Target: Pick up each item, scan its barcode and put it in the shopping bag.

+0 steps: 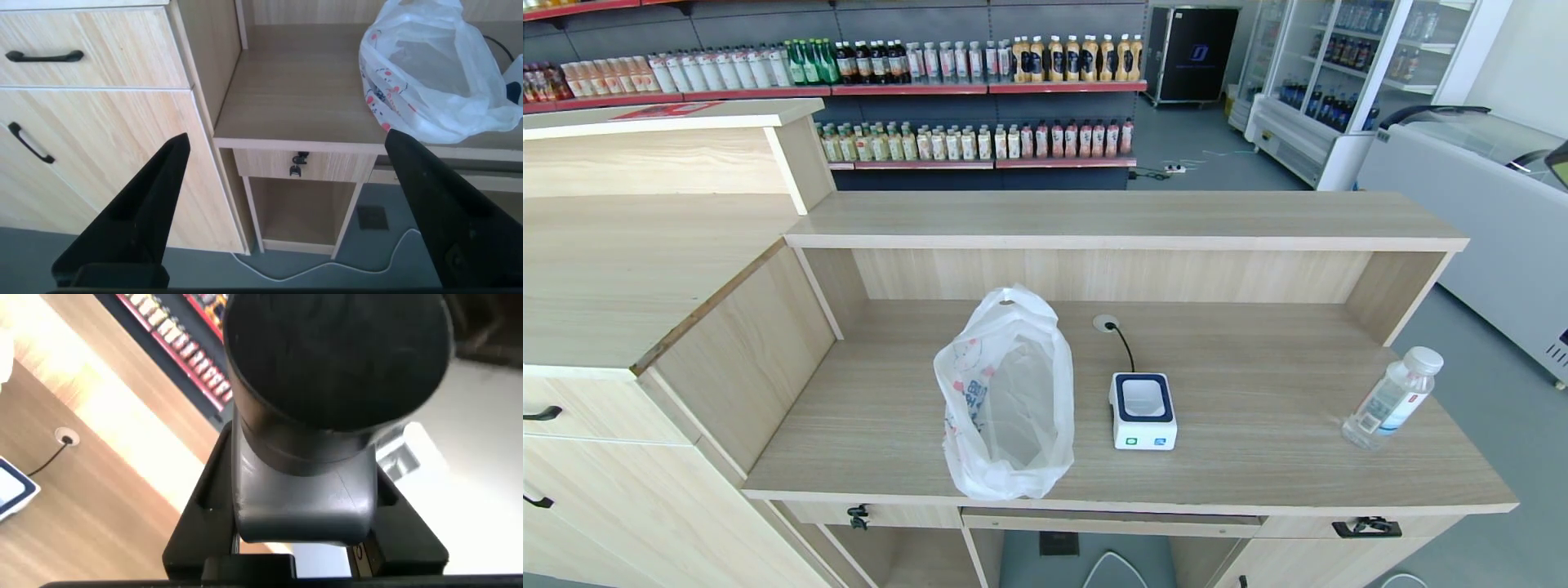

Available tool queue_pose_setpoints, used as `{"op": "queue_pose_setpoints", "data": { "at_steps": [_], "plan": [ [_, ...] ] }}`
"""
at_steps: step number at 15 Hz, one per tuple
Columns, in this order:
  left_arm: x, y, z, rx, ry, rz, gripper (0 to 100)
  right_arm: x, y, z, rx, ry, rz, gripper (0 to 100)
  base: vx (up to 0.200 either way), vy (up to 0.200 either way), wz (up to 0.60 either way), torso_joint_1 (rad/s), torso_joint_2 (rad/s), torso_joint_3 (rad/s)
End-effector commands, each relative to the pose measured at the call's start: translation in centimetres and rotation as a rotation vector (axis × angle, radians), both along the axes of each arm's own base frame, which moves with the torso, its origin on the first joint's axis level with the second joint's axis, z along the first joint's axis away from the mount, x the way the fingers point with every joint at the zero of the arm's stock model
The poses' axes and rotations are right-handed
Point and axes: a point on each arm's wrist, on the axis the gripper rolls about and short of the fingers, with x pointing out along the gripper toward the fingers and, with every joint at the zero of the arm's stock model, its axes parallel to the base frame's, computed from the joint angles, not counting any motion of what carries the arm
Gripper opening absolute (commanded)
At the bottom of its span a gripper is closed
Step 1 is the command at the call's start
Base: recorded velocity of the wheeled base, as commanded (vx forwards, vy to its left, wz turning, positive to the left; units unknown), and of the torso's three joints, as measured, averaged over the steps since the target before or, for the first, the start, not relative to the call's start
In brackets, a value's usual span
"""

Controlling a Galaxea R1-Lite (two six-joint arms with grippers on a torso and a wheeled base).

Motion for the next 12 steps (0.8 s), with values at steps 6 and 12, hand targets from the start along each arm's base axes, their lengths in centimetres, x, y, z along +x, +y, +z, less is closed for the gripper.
{"op": "queue_pose_setpoints", "data": {
  "at_steps": [6,12],
  "plan": [
    [0.0,0.0,0.0,0.0,0.0,0.001,100,4.3,0.0,-4.5,0.632,0.502,-0.447,0,0.0,0.0,0.0,0.0,0.0,0.0],
    [0.0,0.0,0.0,0.0,0.0,0.001,100,7.7,-0.9,-4.3,0.718,0.617,-0.365,0,0.0,0.0,0.2,0.0,0.0,0.002]
  ]
}}
